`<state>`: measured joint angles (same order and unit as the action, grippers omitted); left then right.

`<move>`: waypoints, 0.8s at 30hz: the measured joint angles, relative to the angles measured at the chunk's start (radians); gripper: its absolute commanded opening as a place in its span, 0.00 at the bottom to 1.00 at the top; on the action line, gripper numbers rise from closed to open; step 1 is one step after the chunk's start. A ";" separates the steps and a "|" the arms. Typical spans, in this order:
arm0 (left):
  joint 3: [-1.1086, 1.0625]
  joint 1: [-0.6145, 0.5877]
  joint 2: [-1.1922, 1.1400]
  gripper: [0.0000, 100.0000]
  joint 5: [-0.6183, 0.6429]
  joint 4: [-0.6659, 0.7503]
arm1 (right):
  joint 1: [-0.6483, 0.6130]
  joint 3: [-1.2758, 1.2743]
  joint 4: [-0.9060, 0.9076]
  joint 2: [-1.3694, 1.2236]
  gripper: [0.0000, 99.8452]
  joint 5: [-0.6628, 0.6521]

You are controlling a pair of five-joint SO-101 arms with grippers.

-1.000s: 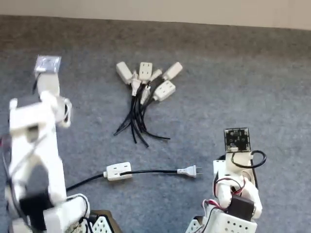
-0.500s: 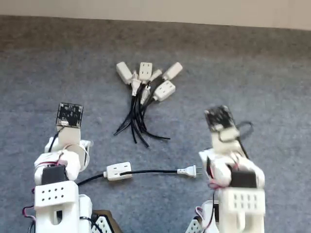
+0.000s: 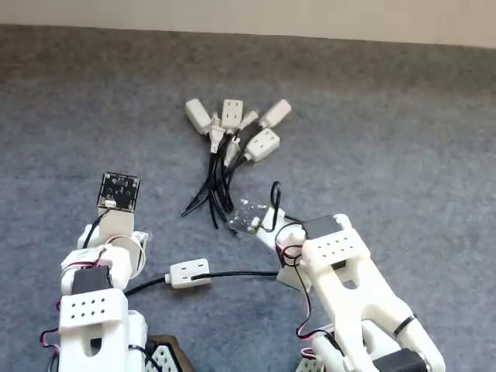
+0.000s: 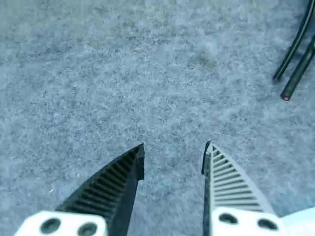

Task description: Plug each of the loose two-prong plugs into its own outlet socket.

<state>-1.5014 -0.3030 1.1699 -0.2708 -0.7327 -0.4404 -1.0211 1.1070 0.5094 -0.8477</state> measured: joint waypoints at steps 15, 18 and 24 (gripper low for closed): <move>-0.018 0.028 -0.029 0.20 -0.046 0.035 | -0.025 0.000 -0.003 0.000 0.19 -0.242; -0.017 0.028 -0.029 0.20 -0.046 0.035 | -0.025 0.000 -0.003 0.000 0.19 -0.242; -0.017 0.028 -0.029 0.20 -0.046 0.035 | -0.031 0.000 -0.008 -0.054 0.19 -0.242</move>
<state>-1.5182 -0.2754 1.1408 -0.3168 -0.6974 -0.4710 -1.0211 1.0994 0.4557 -1.0902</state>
